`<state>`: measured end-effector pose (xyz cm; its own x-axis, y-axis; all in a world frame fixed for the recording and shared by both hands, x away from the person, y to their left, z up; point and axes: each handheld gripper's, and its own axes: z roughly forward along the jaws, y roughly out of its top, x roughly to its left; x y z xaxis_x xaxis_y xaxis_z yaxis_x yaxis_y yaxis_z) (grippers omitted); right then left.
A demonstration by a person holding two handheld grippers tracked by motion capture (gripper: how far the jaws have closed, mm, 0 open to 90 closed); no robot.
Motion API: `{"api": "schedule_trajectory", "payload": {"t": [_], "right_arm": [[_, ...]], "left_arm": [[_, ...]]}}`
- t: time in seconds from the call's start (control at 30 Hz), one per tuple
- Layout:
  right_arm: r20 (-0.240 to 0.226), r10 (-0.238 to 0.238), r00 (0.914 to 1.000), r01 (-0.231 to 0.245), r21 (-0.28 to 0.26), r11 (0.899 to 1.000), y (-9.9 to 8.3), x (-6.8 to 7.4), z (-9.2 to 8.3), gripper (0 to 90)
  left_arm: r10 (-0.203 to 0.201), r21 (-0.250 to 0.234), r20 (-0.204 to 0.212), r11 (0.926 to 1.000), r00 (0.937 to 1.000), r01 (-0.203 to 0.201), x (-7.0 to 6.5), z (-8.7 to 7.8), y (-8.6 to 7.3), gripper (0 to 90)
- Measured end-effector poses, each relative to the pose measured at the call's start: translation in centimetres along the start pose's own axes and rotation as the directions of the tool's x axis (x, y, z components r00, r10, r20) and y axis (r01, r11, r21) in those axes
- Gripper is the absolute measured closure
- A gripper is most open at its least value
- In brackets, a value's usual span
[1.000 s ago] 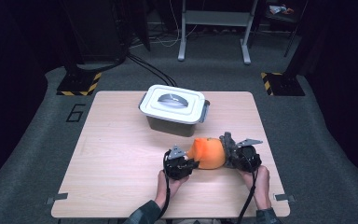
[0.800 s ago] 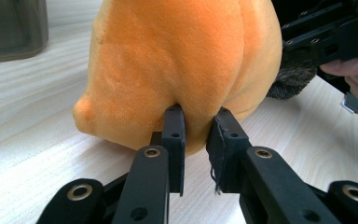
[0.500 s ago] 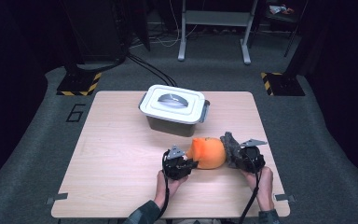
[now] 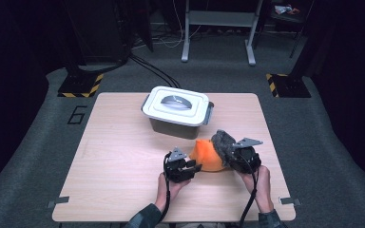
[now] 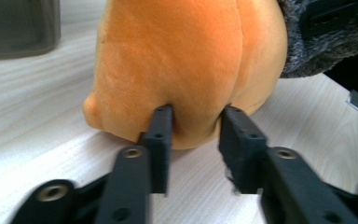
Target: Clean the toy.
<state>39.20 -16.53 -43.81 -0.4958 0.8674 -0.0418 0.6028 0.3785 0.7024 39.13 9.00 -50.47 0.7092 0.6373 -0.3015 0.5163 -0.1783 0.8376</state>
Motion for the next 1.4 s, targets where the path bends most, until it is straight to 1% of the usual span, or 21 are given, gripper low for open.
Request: {"api": "schedule_trajectory", "payload": {"t": [0.03, 0.1, 0.2, 0.27, 0.33, 0.37, 0.43, 0.53, 0.6, 0.67, 0.73, 0.8, 0.9, 0.93, 0.97, 1.0, 1.03, 1.1, 1.17, 1.3, 1.4], "right_arm": [[0.005, 0.004, 1.0, -0.004, -0.003, 1.0, 0.0, -0.1, 0.0, 70.4], [0.001, 0.0, 1.0, 0.0, 0.004, 1.0, 0.1, -0.3, 0.0, 70.5], [0.001, 0.008, 1.0, -0.008, 0.004, 1.0, 0.2, -0.5, 0.2, 70.4], [0.0, -0.002, 1.0, 0.002, 0.003, 1.0, 0.3, -0.7, 0.3, 70.4], [0.005, 0.016, 0.9999, -0.016, 0.012, 1.0, 0.3, -0.7, 0.3, 70.4], [0.001, 0.009, 1.0, -0.009, 0.01, 1.0, 0.4, -0.8, 0.4, 70.4], [0.005, 0.021, 0.9998, -0.021, 0.008, 1.0, 0.4, -0.7, 0.4, 70.4], [0.005, 0.008, 1.0, -0.008, 0.008, 1.0, 0.4, -0.8, 0.5, 70.4], [0.007, 0.008, 0.9999, -0.008, 0.013, 1.0, 0.5, -0.7, 0.5, 70.4], [0.009, 0.015, 0.9999, -0.015, 0.016, 1.0, 0.5, -0.6, 0.5, 70.4], [0.016, 0.003, 0.9999, -0.004, 0.012, 1.0, 0.5, -0.6, 0.6, 70.4], [0.014, 0.005, 0.9999, -0.005, 0.012, 1.0, 0.5, -0.6, 0.6, 70.4], [0.015, -0.007, 0.9999, 0.007, 0.005, 1.0, 0.5, -0.6, 0.6, 70.4], [0.023, 0.009, 0.9997, -0.01, 0.008, 1.0, 0.6, -0.4, 0.6, 70.4], [0.02, 0.004, 0.9998, -0.004, 0.005, 1.0, 0.6, -0.4, 0.6, 70.4], [0.019, 0.003, 0.9998, -0.003, 0.001, 1.0, 0.5, -0.4, 0.5, 70.4], [0.023, 0.007, 0.9997, -0.007, 0.003, 1.0, 0.5, -0.4, 0.4, 70.4], [0.017, 0.013, 0.9998, -0.013, -0.012, 1.0, 0.5, -0.6, 0.1, 70.4], [0.029, 0.015, 0.9995, -0.015, -0.025, 1.0, 0.5, -0.5, -0.3, 70.4], [0.032, 0.0, 0.9995, 0.001, -0.049, 0.999, 0.8, -0.4, -1.4, 70.4], [0.028, -0.02, 0.9994, 0.022, -0.063, 0.998, 1.1, 0.1, -2.4, 70.5]], "left_arm": [[0.018, -0.013, 0.002, 0.9998, 0.9998, -0.018, -0.1, -0.2, -0.1, 56.8], [0.072, -0.017, -0.021, 0.9972, 0.9972, -0.072, -0.3, -0.6, -0.4, 51.8], [0.069, -0.026, -0.029, 0.9972, 0.9972, -0.07, 0.0, -0.7, -0.6, 45.5], [0.066, -0.03, -0.018, 0.9973, 0.9977, -0.066, 0.4, -0.6, -0.5, 42.5], [0.065, -0.027, -0.011, 0.9975, 0.9978, -0.065, 0.5, -0.4, -0.5, 41.2], [0.071, -0.024, 0.0, 0.9972, 0.9975, -0.071, 0.5, -0.2, -0.4, 40.9], [0.098, -0.013, -0.008, 0.9951, 0.9952, -0.098, 0.2, 0.0, -0.4, 40.0], [0.143, 0.0, -0.028, 0.9897, 0.9893, -0.143, -0.1, 0.6, -0.2, 40.2], [0.184, 0.01, -0.047, 0.9829, 0.9818, -0.184, -0.4, 0.9, -0.1, 42.2], [0.231, 0.031, -0.08, 0.9729, 0.9697, -0.229, -0.7, 1.2, -0.1, 47.6], [0.236, 0.034, -0.095, 0.9718, 0.9672, -0.234, -0.7, 1.4, -0.1, 57.0], [0.226, 0.026, -0.091, 0.974, 0.9697, -0.225, -0.5, 1.5, -0.1, 63.6], [0.226, 0.033, -0.095, 0.974, 0.9694, -0.224, -0.5, 1.5, -0.1, 72.3], [0.226, 0.031, -0.098, 0.974, 0.9691, -0.224, -0.5, 1.5, -0.1, 74.7], [0.223, 0.035, -0.09, 0.9747, 0.9706, -0.221, -0.5, 1.5, -0.1, 76.0], [0.204, 0.028, -0.078, 0.979, 0.976, -0.202, -0.4, 1.5, -0.1, 77.4], [0.204, 0.027, -0.077, 0.9789, 0.9759, -0.203, -0.4, 1.4, -0.1, 78.5], [0.175, 0.018, -0.055, 0.9844, 0.9829, -0.175, -0.5, 1.3, -0.1, 79.6], [0.183, 0.021, -0.049, 0.983, 0.9818, -0.182, -0.6, 1.1, 0.0, 80.6], [0.147, 0.015, -0.012, 0.989, 0.989, -0.147, -0.6, 0.6, 0.3, 81.6], [0.126, 0.012, 0.002, 0.992, 0.9921, -0.126, -0.6, 0.3, 0.4, 81.7]]}}
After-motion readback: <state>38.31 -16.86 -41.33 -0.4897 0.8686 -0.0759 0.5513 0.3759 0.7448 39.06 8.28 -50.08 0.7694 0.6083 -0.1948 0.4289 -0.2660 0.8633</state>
